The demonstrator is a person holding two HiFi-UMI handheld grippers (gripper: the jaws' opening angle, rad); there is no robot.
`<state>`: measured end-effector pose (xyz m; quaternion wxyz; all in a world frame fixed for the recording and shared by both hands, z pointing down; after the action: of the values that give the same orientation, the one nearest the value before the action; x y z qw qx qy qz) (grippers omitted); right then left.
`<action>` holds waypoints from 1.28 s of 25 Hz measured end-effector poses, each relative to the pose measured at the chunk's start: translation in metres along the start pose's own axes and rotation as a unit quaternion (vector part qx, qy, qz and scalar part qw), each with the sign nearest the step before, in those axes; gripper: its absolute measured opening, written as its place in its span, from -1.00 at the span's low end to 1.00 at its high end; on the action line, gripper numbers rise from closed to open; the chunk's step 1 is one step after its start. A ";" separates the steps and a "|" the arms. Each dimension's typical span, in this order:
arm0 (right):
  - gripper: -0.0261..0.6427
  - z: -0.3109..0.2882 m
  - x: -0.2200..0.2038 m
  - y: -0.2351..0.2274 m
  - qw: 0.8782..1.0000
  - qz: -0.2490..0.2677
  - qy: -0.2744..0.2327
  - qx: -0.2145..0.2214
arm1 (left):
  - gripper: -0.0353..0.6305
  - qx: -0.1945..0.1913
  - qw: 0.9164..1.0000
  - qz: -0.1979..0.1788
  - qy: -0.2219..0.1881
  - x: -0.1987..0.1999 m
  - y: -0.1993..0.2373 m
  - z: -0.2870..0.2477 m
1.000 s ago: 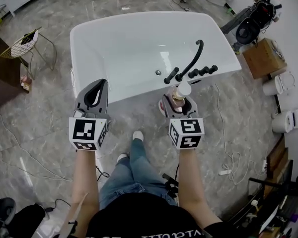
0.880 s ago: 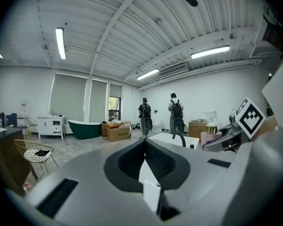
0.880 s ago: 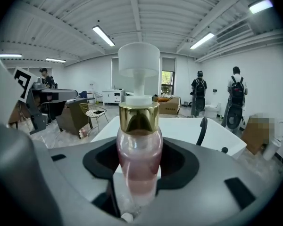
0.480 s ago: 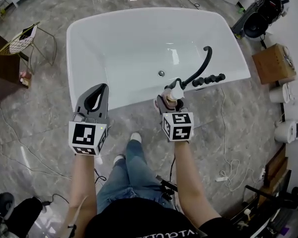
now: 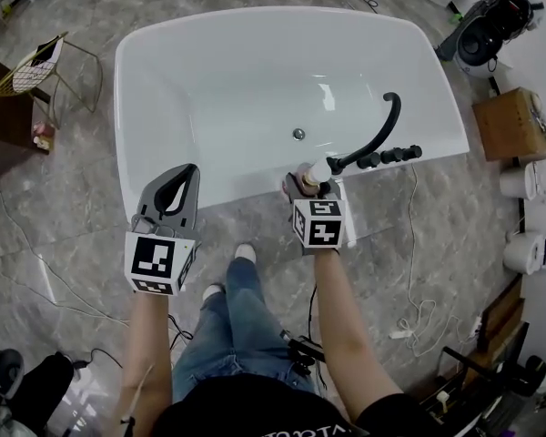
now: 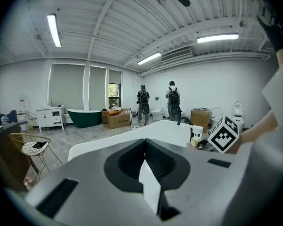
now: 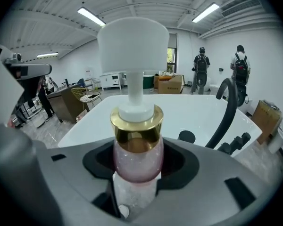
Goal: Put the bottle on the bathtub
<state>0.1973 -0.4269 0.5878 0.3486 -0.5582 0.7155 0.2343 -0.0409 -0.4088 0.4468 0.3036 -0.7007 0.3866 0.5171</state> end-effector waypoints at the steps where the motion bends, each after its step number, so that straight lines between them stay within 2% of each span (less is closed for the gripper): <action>1: -0.24 -0.005 0.000 -0.002 1.000 -0.001 0.002 0.000 | -0.86 0.003 1.000 0.001 0.004 -0.001 0.001 -0.001; 8: -0.24 -0.032 -0.002 -0.005 1.000 0.000 0.008 0.008 | -0.86 0.020 1.000 0.005 0.014 -0.017 0.006 -0.004; 23: -0.24 -0.060 -0.021 0.040 0.999 0.022 0.023 0.044 | -0.86 0.032 0.999 0.004 0.032 -0.037 0.017 0.011; 32: -0.23 -0.062 -0.028 0.051 0.998 0.045 -0.007 0.051 | -0.86 0.027 0.999 -0.001 0.037 -0.045 0.020 0.018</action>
<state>0.1373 -0.4403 0.6461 0.3710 -0.5053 0.7485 0.2164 -0.0739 -0.3939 0.4846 0.3085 -0.7111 0.4107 0.4801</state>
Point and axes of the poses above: the fingertips, and each gripper's own axes: z backward along the fingers, y to its left, x out of its top, the point moved 4 cm from there along z, backward along the fingers, and after that the axes turned 1 degree about -y, right-handed, at the moved point
